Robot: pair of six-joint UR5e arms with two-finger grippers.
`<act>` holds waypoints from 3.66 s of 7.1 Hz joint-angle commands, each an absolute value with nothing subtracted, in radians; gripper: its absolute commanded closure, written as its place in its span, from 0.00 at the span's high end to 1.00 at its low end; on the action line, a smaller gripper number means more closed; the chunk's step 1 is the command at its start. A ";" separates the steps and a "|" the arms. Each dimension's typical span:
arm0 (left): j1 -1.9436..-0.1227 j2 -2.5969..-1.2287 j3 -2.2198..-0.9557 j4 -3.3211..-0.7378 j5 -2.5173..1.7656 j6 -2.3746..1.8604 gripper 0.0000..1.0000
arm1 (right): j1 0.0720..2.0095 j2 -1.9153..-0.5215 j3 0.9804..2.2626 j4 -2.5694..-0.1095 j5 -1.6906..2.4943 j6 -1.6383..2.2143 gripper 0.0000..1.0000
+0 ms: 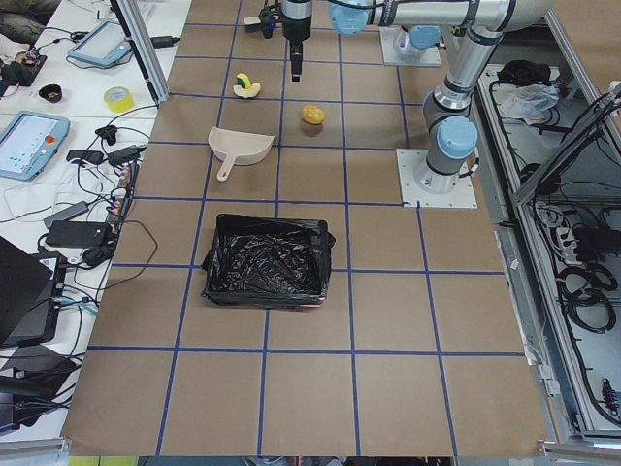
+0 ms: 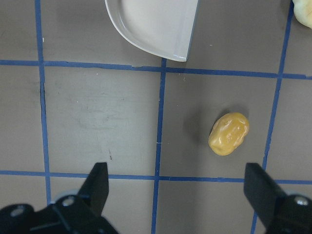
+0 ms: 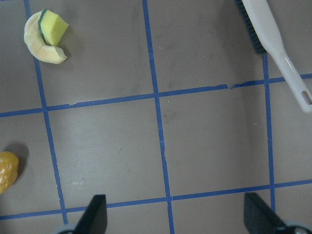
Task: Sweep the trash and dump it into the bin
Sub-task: 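Grasp the beige dustpan handle with the left gripper while the right descends, then close the right gripper on the white brush handle and lift it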
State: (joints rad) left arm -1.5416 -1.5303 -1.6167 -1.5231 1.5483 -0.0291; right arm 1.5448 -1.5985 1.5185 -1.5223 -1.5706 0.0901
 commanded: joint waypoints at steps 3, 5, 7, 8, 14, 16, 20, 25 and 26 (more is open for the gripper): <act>-1.533 -1.539 -1.615 -1.523 1.536 -0.029 1.00 | 1.534 -1.588 1.520 -1.535 -1.572 0.060 1.00; -1.514 -1.537 -1.611 -1.531 1.552 -0.026 1.00 | 1.469 -1.493 1.511 -1.567 -1.667 -0.172 1.00; -1.482 -1.552 -1.594 -1.526 1.552 -0.049 1.00 | 1.381 -1.383 1.516 -1.661 -1.677 -0.393 1.00; -1.471 -1.586 -1.580 -1.488 1.549 -0.184 1.00 | 1.323 -1.341 1.520 -1.721 -1.680 -0.558 1.00; -1.428 -1.712 -1.604 -1.220 1.568 -0.836 1.00 | 1.181 -1.253 1.759 -1.991 -1.694 -0.960 1.00; -1.422 -1.820 -1.583 -1.117 1.644 -1.018 0.99 | 1.175 -1.209 1.759 -2.020 -1.715 -0.963 1.00; -1.425 -2.047 -1.413 -1.040 1.681 -1.227 0.97 | 1.169 -1.203 1.775 -2.022 -1.770 -0.950 0.82; -1.425 -2.174 -1.410 -1.040 1.755 -1.253 0.97 | 1.167 -1.203 1.782 -2.020 -1.770 -0.942 0.49; -1.422 -2.175 -1.414 -1.042 1.756 -1.252 0.97 | 1.167 -1.203 1.782 -2.020 -1.770 -0.940 0.47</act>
